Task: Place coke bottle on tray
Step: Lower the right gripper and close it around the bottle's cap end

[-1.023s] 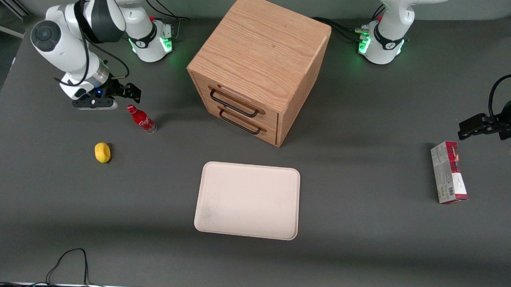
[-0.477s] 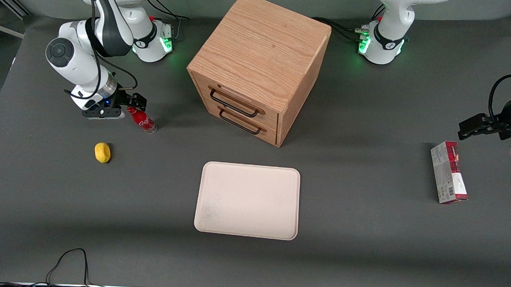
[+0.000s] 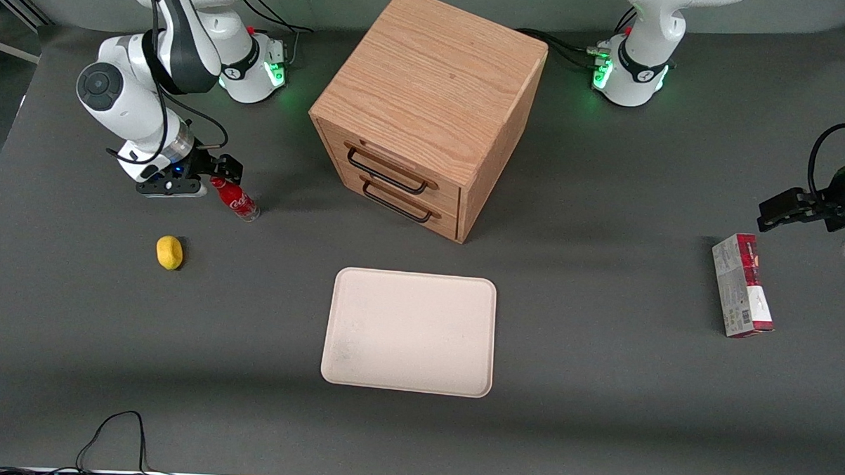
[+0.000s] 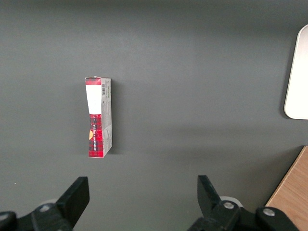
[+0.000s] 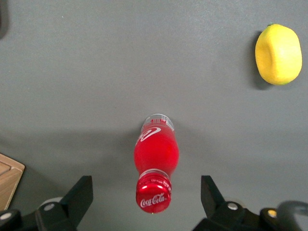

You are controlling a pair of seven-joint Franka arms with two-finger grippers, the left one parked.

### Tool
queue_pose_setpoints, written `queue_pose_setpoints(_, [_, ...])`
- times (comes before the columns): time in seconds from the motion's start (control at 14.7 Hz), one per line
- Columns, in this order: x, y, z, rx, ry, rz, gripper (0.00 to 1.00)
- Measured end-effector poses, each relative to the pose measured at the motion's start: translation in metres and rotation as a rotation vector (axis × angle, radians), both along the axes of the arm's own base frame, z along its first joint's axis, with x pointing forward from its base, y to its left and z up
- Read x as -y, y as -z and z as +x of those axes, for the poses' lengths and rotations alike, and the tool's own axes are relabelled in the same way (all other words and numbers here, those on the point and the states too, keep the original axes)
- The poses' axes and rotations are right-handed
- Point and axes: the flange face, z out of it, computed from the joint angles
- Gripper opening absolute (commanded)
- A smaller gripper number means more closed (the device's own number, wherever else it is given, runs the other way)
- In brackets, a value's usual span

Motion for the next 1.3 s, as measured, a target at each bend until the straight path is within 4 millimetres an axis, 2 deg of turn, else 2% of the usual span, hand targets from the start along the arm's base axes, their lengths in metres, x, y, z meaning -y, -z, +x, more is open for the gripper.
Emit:
queue_pose_setpoints(0.14, [0.0001,0.0009,-0.0006,-0.002,0.000,0.000,0.86])
queue_pose_setpoints(0.27, [0.0002,0.0019,-0.0013,-0.004,0.000,-0.001,0.68])
queue_pose_setpoints(0.34, [0.0003,0.0028,-0.0018,-0.006,0.000,-0.001,0.54])
queue_pose_setpoints(0.48, [0.0005,0.0058,-0.0034,-0.012,0.000,-0.002,0.31])
queue_pose_setpoints(0.61, [0.0005,0.0069,-0.0035,-0.014,0.000,-0.002,0.00])
queue_pose_setpoints(1.3, [0.0008,0.0070,-0.0034,-0.013,-0.003,-0.005,0.00])
